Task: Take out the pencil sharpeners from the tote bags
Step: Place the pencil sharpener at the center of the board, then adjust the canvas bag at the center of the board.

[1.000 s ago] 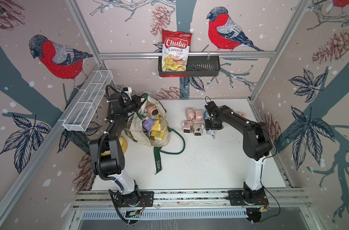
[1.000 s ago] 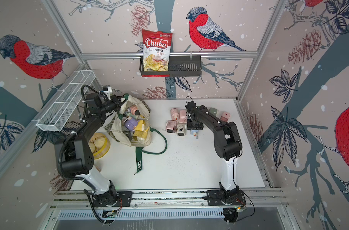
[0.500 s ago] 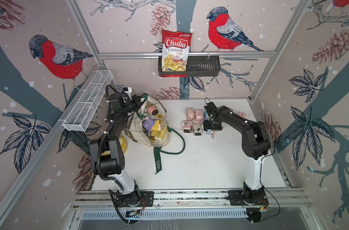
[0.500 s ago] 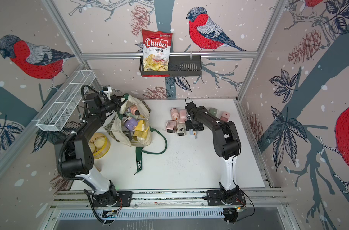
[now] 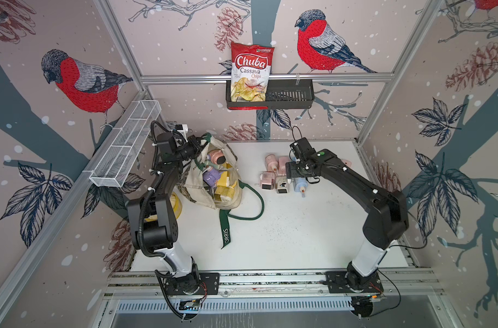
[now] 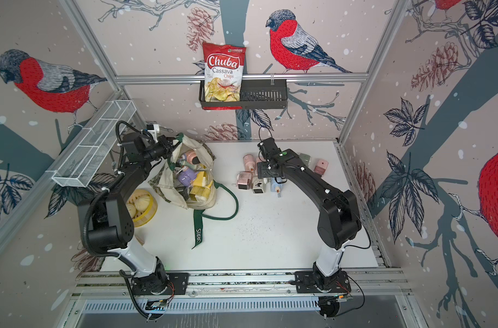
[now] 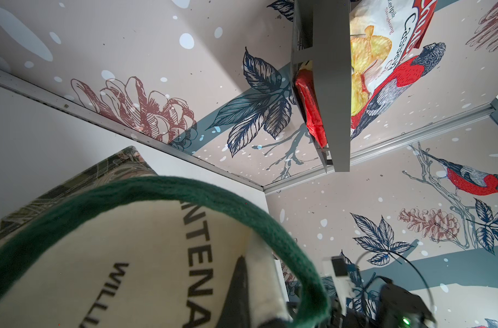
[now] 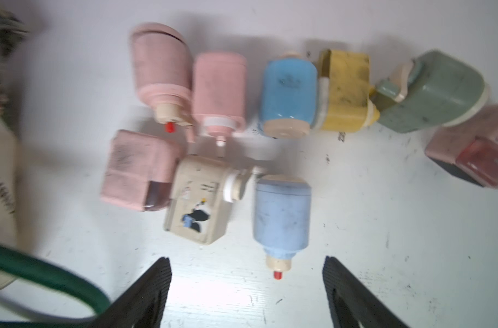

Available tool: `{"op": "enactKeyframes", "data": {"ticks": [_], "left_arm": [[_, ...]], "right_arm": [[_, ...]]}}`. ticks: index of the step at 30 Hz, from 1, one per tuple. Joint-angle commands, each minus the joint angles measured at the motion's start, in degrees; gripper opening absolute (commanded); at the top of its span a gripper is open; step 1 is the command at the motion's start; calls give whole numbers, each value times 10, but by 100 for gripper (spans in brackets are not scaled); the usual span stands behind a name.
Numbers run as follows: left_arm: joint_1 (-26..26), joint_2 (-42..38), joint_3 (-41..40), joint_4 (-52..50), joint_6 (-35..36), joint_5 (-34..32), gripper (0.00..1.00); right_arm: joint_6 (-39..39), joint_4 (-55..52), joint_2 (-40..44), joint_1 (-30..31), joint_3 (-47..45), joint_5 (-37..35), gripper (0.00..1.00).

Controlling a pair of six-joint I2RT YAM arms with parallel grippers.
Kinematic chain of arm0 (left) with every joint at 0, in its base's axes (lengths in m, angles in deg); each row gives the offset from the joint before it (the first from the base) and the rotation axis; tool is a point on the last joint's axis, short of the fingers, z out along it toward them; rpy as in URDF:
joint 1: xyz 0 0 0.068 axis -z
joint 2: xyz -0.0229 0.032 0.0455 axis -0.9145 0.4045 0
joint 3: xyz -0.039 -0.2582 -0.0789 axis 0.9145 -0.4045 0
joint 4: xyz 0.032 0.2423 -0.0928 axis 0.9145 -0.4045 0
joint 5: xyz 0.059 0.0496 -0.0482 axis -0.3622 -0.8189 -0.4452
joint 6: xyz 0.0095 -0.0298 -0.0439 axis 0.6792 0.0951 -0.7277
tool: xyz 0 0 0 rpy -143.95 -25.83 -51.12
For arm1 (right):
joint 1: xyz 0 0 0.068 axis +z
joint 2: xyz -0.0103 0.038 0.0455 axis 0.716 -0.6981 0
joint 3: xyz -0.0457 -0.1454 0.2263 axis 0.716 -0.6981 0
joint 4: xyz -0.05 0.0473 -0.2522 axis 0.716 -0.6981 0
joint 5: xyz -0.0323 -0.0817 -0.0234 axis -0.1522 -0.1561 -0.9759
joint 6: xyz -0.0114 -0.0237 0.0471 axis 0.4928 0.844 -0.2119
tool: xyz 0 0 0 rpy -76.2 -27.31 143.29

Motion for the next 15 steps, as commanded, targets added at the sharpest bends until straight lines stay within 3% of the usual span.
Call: {"op": "enactKeyframes", "data": {"ticks": [1,5,8,15], "left_arm": [[-2,-4,7,61,2,19,0],[-1,-3,7,59,4,18,0],[-1,-3,7,58,5,18,0],[-1,-2,7,58,6,17,0]], "right_arm": [[22,92,35,39,-23,-5,85],[26,202,53,74,-72,86,83],[47,267,34,103,-86,109,84],[78,327,-83,132,1,153,90]]}}
